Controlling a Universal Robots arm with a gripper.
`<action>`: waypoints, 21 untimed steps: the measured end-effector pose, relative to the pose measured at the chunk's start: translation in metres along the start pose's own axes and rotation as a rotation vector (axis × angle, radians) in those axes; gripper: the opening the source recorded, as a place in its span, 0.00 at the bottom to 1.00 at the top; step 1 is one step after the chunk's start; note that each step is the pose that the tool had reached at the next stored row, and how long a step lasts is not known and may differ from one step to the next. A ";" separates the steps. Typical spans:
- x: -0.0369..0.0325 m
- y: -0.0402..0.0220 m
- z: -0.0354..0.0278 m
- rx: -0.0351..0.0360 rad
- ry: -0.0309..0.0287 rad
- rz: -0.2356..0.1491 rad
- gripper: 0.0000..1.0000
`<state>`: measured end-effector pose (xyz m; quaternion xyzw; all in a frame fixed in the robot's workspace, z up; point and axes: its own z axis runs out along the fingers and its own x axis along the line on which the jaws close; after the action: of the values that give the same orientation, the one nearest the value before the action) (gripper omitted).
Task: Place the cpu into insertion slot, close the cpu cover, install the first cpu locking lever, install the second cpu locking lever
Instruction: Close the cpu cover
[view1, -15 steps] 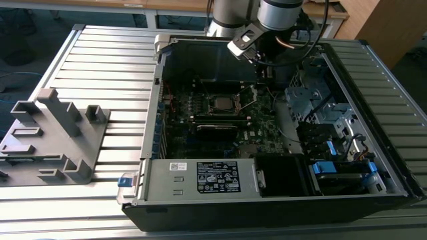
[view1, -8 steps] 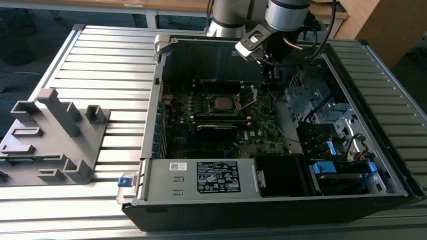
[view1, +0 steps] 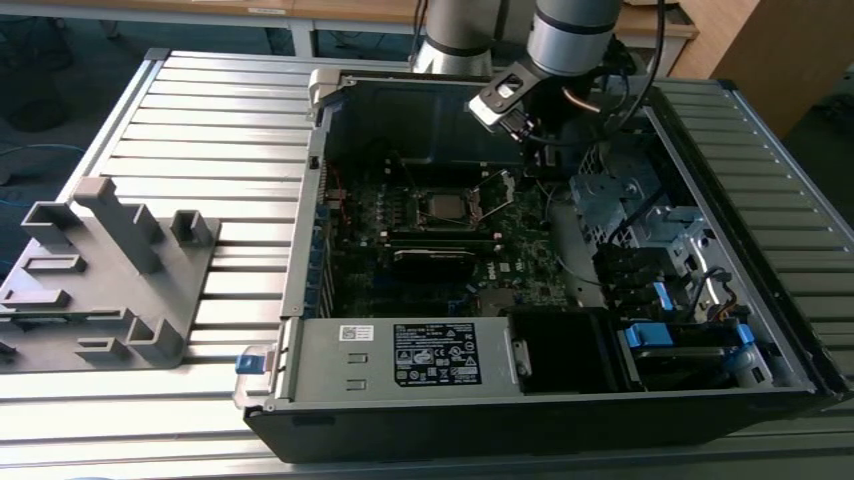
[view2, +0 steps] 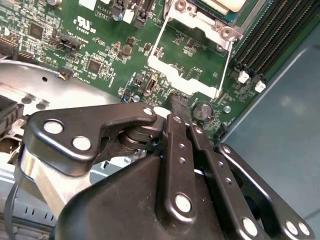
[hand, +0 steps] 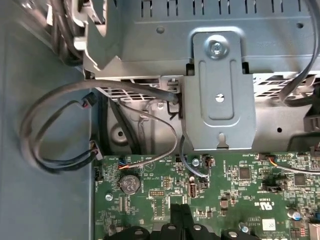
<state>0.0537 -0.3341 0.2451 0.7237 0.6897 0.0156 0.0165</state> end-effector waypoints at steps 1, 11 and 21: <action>0.0000 0.0000 0.0016 0.0000 0.0000 0.000 0.11; 0.0000 0.0000 0.0032 0.0000 -0.0001 0.000 0.11; -0.0002 -0.0055 0.0033 0.0000 -0.0001 0.000 0.11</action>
<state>0.0483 -0.3341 0.2415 0.7238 0.6896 0.0156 0.0166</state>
